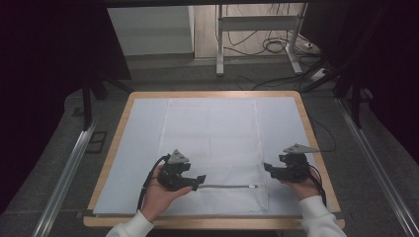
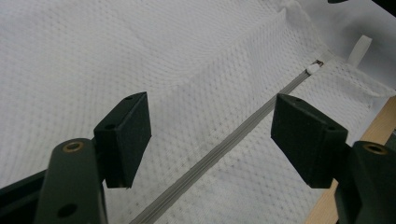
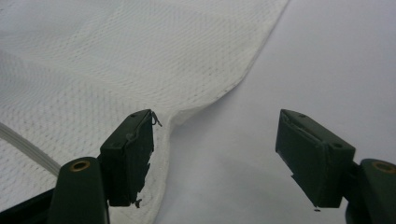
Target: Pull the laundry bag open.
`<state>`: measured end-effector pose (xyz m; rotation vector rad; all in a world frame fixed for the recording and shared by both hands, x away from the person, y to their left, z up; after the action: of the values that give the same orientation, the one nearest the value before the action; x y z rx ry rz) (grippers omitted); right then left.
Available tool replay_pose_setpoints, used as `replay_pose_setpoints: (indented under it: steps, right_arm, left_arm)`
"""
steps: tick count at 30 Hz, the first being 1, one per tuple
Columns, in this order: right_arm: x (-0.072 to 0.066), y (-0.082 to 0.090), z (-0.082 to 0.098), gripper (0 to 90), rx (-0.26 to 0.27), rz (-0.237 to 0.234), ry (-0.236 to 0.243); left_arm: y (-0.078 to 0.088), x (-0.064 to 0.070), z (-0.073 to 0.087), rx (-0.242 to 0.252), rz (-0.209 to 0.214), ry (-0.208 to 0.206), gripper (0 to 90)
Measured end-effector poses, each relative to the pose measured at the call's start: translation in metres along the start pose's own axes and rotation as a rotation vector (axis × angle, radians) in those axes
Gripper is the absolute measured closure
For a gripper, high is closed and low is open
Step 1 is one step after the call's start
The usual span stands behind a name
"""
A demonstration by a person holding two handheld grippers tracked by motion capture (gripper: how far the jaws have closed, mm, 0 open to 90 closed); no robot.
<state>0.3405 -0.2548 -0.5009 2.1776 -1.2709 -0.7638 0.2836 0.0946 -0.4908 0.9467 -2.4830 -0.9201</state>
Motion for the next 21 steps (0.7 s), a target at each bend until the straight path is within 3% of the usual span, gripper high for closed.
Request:
replay_pose_setpoints:
  steps: [14,21]
  right_arm:
    - [0.006,0.000,-0.001,26.4,0.006,0.026,-0.024]
    - [0.007,-0.001,0.000,26.4,0.007,0.026,-0.030]
  left_arm:
    - [-0.015,0.015,-0.015,-0.011,0.063,-0.025,28.9]
    - [-0.028,0.029,-0.020,-0.031,0.096,-0.058,30.6]
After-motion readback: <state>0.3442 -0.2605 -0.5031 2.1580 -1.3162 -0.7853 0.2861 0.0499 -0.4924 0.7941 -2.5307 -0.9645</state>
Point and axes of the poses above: each handheld gripper's, and its own axes: y roughly backward along the jaws, z roughly out of its underside, x roughly to its right, the point moved 2 cm from there along -y, roughly forward along the jaws, and after that the axes turned 11 degrees about -y, right-handed, at the moved point
